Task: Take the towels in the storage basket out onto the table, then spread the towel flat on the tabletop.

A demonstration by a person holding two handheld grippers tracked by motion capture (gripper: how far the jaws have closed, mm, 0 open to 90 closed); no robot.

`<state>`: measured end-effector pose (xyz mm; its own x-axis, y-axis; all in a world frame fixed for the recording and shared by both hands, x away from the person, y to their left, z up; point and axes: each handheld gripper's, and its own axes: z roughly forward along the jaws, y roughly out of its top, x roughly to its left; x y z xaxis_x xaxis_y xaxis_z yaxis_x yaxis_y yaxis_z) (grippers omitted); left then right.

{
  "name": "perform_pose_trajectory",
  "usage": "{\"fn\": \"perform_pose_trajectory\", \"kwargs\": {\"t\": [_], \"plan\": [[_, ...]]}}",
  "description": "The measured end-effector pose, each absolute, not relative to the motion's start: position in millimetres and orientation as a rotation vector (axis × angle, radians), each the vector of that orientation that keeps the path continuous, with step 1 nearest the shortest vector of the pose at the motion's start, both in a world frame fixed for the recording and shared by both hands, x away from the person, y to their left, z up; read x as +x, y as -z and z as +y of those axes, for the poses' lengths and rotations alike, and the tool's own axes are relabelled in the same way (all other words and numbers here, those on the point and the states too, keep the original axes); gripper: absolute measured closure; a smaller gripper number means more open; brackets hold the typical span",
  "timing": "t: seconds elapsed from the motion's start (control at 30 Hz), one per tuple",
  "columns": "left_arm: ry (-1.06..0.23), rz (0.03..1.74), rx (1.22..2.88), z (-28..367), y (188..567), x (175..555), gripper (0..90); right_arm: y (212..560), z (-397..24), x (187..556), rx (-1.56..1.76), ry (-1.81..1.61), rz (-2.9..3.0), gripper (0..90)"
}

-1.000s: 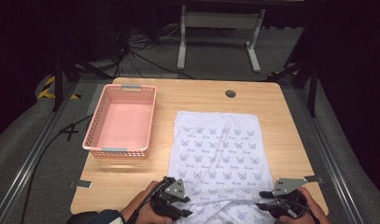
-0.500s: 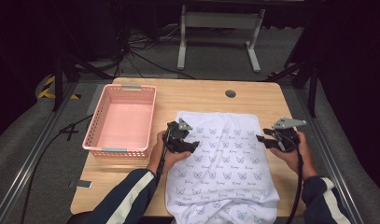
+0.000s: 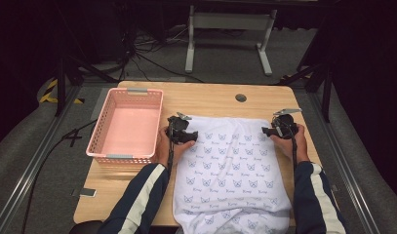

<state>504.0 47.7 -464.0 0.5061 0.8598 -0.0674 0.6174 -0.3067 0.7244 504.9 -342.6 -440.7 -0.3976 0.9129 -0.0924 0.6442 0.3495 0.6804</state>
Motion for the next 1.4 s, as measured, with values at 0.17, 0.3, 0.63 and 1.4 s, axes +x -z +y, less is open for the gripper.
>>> {"fn": "perform_pose_trajectory", "kwargs": {"t": [0.17, 0.3, 0.63, 1.4], "plan": [[-0.493, 1.255, 2.06, 45, 468, 510, 29.2, 448, -347, 514, 1.41, -0.745, 2.137, 47.0], [-0.474, 1.271, 2.046, 45, 469, 514, 28.1, 451, -352, 515, 1.463, -0.806, 2.117, 46.0], [-0.341, 1.126, 2.093, 47, 465, 513, 71.5, 446, -354, 508, 1.437, -0.776, 2.2, 62.2], [-0.336, 1.092, 2.16, 38, 460, 518, 83.0, 442, -340, 527, 1.51, -0.754, 2.205, 70.2]]}}
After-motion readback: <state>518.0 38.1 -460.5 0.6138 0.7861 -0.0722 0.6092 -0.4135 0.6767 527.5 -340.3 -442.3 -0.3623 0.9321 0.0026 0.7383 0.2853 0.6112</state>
